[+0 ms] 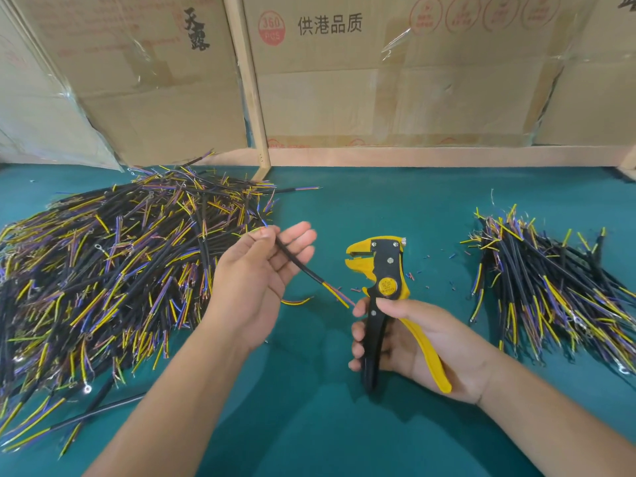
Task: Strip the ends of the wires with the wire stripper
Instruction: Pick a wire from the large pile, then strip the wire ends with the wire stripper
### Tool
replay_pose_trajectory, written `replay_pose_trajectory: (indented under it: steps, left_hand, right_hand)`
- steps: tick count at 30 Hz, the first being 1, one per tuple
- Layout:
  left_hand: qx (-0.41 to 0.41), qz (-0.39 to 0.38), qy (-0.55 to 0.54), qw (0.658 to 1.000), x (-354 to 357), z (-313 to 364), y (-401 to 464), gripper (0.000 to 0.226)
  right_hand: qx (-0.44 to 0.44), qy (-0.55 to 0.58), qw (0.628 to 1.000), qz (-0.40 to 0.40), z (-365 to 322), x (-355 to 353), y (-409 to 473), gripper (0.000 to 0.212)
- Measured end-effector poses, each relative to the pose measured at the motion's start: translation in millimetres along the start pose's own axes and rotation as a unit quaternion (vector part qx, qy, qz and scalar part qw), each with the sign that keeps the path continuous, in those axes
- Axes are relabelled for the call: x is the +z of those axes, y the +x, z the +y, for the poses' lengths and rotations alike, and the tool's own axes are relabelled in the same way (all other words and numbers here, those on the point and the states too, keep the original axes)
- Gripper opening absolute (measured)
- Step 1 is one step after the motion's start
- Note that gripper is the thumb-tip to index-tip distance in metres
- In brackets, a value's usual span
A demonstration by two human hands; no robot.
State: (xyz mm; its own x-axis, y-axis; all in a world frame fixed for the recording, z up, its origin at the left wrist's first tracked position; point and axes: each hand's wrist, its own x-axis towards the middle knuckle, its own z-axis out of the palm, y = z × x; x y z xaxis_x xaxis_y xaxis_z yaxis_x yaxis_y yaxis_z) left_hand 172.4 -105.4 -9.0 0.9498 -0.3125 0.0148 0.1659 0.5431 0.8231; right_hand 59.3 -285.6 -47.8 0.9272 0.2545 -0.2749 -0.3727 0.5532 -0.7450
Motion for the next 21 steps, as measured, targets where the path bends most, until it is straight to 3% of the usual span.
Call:
replay_pose_trajectory:
  steps: [11, 21]
  left_hand:
    - [-0.002, 0.015, 0.032, 0.999, 2.6, -16.7, -0.8, 0.008]
    - [-0.026, 0.024, 0.044, 0.998, 0.4, -16.4, 0.4, 0.007]
  right_hand:
    - [-0.03, 0.006, 0.999, 0.023, 6.0, 2.7, 0.6, 0.019]
    - [-0.047, -0.008, 0.998, 0.04, 8.0, 5.5, 0.5, 0.022]
